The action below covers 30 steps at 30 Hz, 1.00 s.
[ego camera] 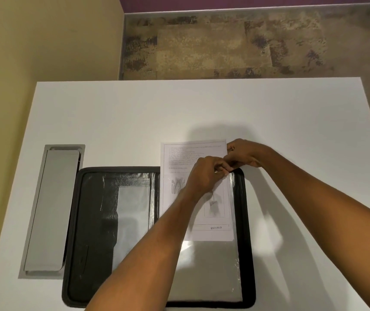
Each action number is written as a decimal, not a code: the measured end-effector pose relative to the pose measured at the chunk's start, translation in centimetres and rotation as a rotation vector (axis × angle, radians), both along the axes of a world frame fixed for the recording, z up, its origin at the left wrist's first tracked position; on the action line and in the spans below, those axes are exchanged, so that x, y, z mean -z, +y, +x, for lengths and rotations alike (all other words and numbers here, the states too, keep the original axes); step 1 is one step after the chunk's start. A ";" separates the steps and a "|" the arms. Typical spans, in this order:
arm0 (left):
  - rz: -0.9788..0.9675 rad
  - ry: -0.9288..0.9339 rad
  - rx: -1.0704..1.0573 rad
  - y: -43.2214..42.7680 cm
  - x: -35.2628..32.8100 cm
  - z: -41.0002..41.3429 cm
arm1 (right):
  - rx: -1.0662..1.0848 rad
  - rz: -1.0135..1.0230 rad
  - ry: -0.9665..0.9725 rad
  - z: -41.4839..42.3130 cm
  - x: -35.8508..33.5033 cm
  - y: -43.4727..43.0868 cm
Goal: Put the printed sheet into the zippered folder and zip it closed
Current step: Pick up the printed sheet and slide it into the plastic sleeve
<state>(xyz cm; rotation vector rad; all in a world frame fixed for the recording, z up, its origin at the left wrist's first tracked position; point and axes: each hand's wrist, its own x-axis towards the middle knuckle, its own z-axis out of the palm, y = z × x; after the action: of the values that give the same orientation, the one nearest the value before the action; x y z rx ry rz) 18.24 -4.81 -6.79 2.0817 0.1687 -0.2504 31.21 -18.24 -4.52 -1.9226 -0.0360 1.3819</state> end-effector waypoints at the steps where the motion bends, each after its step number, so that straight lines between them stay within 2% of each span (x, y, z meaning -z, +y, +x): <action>1: -0.001 0.008 0.000 0.0 -0.1 0.0 | 0.039 0.001 -0.024 0.1 -0.1 0.3; 4: 0.002 0.021 -0.006 0.0 -0.4 -0.2 | 0.256 0.048 -0.219 0.4 0.5 1.7; 6: 0.006 0.019 -0.015 0.0 -0.6 -0.2 | 0.272 0.063 -0.283 0.5 0.3 2.2; 9: 0.009 0.014 -0.024 0.1 -0.8 -0.2 | 0.104 0.044 -0.248 0.7 -0.7 2.0; 16: 0.025 0.002 -0.029 0.1 -1.4 -0.6 | -0.474 -0.095 -0.137 0.9 -1.6 2.8; 19: 0.043 -0.004 0.007 1.3 -1.9 -1.1 | -0.528 -0.118 -0.194 0.6 -1.8 4.3; 22: 0.117 0.017 0.045 4.0 -1.9 -1.9 | -0.554 -0.047 -0.303 0.2 -1.6 5.9; 26: 0.177 0.100 0.068 7.0 -1.9 -2.6 | -0.605 -0.007 -0.350 -0.7 -1.4 7.8; 30: 0.185 0.114 0.069 7.3 -2.1 -2.4 | -0.652 -0.048 -0.347 -1.5 -1.6 9.0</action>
<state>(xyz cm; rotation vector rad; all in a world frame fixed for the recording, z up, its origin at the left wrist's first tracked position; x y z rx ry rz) 15.80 2.45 -4.64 2.2608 0.1957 -0.4091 29.69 -9.28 -2.95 -2.2781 -0.8681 1.4201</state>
